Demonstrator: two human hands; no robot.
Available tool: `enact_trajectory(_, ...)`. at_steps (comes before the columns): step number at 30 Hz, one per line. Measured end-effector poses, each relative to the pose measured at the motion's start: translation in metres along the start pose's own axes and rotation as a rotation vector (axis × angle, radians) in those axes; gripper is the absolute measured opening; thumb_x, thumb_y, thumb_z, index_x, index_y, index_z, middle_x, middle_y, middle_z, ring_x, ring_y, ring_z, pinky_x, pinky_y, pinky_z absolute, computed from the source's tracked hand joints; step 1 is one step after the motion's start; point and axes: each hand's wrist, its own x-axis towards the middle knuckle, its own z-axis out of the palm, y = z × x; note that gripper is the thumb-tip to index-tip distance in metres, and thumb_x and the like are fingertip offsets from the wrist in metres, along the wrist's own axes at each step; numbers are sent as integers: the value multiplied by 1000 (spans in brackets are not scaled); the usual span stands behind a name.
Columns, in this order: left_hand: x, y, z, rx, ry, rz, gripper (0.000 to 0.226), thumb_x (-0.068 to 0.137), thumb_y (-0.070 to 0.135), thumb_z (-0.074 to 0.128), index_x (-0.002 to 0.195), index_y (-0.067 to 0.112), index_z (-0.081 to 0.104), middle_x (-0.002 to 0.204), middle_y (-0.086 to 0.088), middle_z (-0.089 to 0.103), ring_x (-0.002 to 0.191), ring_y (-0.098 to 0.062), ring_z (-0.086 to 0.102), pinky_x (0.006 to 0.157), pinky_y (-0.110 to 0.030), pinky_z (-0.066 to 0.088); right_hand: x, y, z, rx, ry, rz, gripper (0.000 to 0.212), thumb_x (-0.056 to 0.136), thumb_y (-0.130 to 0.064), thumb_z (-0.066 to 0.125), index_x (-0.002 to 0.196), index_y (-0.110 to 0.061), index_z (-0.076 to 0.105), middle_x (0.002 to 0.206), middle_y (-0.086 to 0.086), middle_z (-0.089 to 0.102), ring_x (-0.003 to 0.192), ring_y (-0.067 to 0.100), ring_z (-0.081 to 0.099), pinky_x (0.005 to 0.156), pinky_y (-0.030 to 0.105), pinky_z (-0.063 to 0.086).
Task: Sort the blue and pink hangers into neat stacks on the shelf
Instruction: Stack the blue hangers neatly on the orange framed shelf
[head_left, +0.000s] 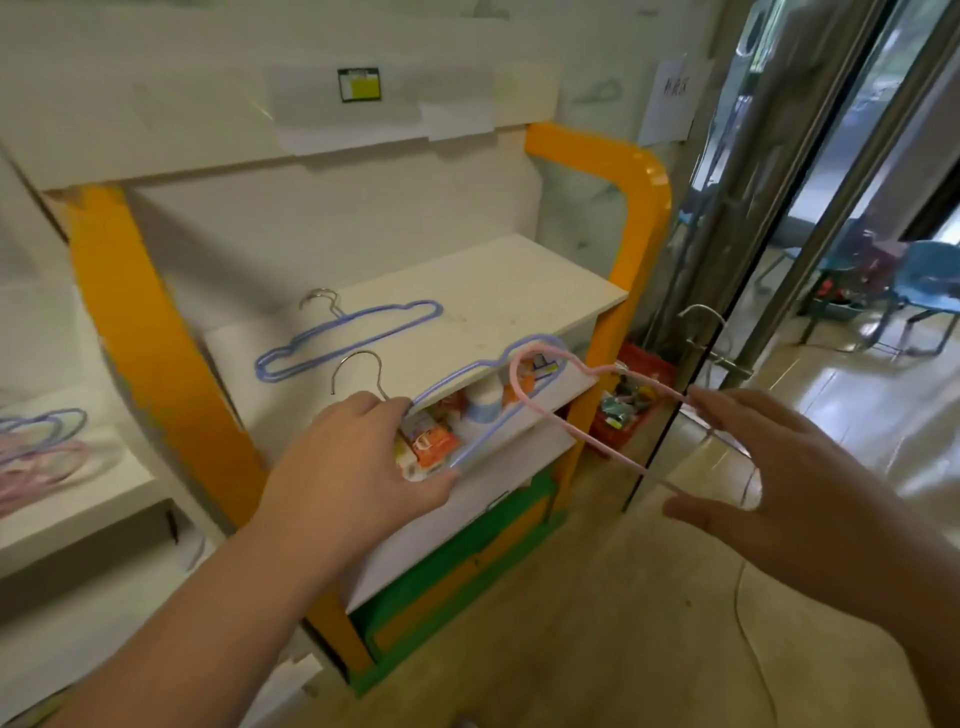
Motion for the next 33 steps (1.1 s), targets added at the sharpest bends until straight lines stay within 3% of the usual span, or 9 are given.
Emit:
enact_trajectory(5,91,2,26,-82,4,-3,64,70,76,51,119,35,56,98,12,54,91,-12,53,66,-28,40,88,27,-4,-41,-9,16,105,55,-85,47,148,-39,26,142,-18,36,125,12,44,96,30,43)
enact_trajectory(10,171,-10,43,-69,-61,-85,54,61,72,48,101,37,57,90,11,51,92,-15,54,67,-31,47,184,40,-1,-12,-63,-57,93,66,-69,66,146,-40,28,135,-20,39,119,8,46,93,25,45)
enact_trajectory(13,196,-22,43,-31,-91,-146,65,60,73,49,116,39,55,100,10,54,99,-16,54,78,-34,50,241,44,9,45,-99,-106,95,64,-75,59,146,-37,30,139,-21,35,124,8,42,101,37,47)
enact_trajectory(16,210,-34,42,42,-125,-216,69,65,73,51,123,36,52,112,8,55,108,-17,53,86,-35,50,298,50,26,88,-180,-144,100,69,-66,68,150,-33,20,148,-17,26,134,14,35,107,42,42)
enact_trajectory(19,230,-48,44,130,-114,-274,65,64,70,51,118,34,55,113,8,57,107,-17,55,84,-34,50,360,50,41,99,-234,-234,99,73,-58,72,151,-29,18,144,-12,30,133,14,32,109,39,38)
enact_trajectory(24,260,-76,60,159,-161,-385,73,67,61,63,132,31,48,124,5,53,115,-19,50,90,-33,47,451,47,68,110,-286,-457,90,77,-50,72,148,-31,21,141,-16,28,133,8,28,105,24,26)
enact_trajectory(28,276,-108,68,139,-222,-492,91,54,70,53,132,24,50,119,0,56,112,-24,53,94,-39,47,508,38,88,93,-378,-556,87,77,-47,74,147,-35,23,144,-18,27,133,8,27,106,31,30)
enact_trajectory(33,276,-146,81,119,-258,-537,90,51,65,62,130,24,53,113,4,55,107,-22,55,95,-31,45,559,26,109,37,-405,-684,89,74,-49,77,146,-33,26,142,-18,27,133,7,24,105,29,32)
